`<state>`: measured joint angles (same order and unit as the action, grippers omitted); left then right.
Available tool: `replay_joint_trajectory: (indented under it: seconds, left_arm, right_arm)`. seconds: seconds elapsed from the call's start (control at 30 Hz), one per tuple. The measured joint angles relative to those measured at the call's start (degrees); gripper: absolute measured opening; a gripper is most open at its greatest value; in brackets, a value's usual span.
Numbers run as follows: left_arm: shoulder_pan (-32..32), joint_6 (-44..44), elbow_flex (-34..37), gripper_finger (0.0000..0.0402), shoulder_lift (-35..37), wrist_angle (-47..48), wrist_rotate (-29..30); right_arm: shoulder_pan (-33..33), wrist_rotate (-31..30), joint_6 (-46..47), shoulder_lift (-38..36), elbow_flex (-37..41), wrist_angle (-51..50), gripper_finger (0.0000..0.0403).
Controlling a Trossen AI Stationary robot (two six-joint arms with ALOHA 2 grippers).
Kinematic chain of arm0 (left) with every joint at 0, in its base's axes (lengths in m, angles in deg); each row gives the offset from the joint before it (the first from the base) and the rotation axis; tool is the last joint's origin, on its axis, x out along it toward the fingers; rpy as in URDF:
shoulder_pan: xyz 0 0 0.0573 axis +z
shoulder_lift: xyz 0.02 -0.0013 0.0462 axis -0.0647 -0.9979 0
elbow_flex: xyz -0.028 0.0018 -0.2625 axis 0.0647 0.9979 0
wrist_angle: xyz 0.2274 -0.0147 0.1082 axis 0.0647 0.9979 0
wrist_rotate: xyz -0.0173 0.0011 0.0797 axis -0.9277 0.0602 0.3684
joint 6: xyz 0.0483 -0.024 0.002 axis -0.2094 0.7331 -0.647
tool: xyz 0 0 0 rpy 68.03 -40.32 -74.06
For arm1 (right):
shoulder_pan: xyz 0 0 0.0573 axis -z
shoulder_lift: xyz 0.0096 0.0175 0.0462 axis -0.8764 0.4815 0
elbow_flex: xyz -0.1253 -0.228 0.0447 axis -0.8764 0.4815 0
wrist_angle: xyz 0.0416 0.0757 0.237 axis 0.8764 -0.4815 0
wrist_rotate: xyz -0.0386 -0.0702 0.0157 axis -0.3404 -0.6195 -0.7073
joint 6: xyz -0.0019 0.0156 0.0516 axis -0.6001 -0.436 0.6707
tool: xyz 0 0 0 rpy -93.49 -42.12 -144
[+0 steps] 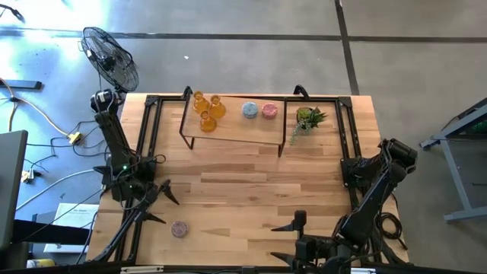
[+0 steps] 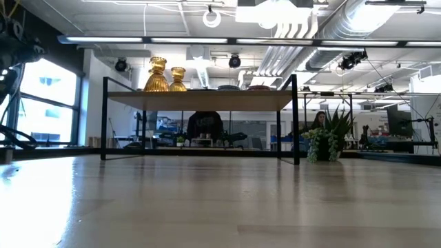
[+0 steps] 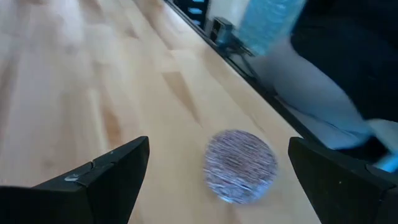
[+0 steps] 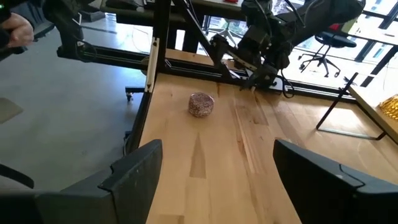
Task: Pick & Place candle stick holders
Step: Put the red scented candle on the shelf
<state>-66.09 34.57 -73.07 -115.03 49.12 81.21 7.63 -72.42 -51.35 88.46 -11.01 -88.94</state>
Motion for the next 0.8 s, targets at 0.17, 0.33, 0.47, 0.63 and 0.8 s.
replay_joint_trajectory:
  seconds: [0.17, 0.33, 0.47, 0.63, 0.8]
  left_arm:
    - [0.0, 0.2, 0.0, 0.0376, -4.6, -4.4, -5.4]
    - [0.0, -0.4, 0.0, 0.0376, -8.2, -6.2, -4.4]
    - [0.0, -0.4, 0.0, 0.0376, -10.2, -6.0, -1.8]
    - [0.0, 1.1, 0.0, 0.0376, -12.2, -7.1, -1.5]
    - [0.0, 0.9, 0.1, 0.0376, -14.1, -10.9, -3.3]
  right_arm:
    - [0.0, 0.0, 1.3, 0.0, 0.0, 0.0, 0.0302]
    - [0.0, 0.0, 1.9, 0.0, 0.0, 0.0, 0.0302]
    - [0.0, -0.1, 2.1, 0.0, 0.0, 0.1, 0.0302]
    - [0.0, -0.5, 2.1, 0.0, 0.0, 0.1, 0.0302]
    - [0.0, -0.7, 2.0, 0.0, 0.0, 0.1, 0.0302]
